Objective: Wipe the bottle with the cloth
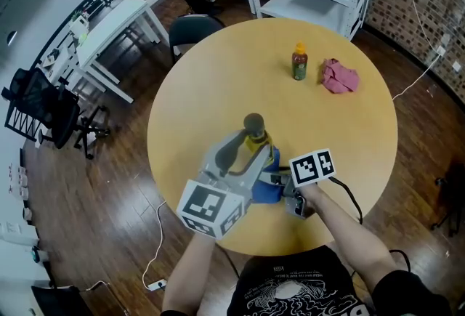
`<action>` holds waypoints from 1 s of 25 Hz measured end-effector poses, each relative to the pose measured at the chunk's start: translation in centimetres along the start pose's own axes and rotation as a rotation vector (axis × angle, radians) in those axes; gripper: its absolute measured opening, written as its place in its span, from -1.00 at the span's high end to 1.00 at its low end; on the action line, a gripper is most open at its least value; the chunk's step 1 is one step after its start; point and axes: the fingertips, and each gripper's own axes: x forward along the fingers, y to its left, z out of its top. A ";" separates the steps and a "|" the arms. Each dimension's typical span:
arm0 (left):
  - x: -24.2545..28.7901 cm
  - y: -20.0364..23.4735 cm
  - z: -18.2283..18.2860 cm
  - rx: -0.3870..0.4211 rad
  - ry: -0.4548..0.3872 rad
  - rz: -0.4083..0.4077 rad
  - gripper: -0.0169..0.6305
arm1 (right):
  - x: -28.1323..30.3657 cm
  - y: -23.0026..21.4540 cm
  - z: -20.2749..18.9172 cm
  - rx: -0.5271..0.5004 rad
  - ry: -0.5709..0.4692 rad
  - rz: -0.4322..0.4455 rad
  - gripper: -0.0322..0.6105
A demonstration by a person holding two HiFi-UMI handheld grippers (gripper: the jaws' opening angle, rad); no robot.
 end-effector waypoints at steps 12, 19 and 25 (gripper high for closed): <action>1.3 0.3 -3.1 -0.011 0.018 0.014 0.34 | -4.5 -5.6 1.0 -0.088 -0.065 -0.271 0.48; 3.4 0.6 -7.5 0.026 0.087 0.041 0.34 | -8.0 -5.4 3.1 -0.101 -0.168 -0.292 0.48; 3.1 0.5 -10.1 0.008 0.096 0.087 0.33 | -8.5 -4.3 3.0 -0.171 -0.150 -0.292 0.48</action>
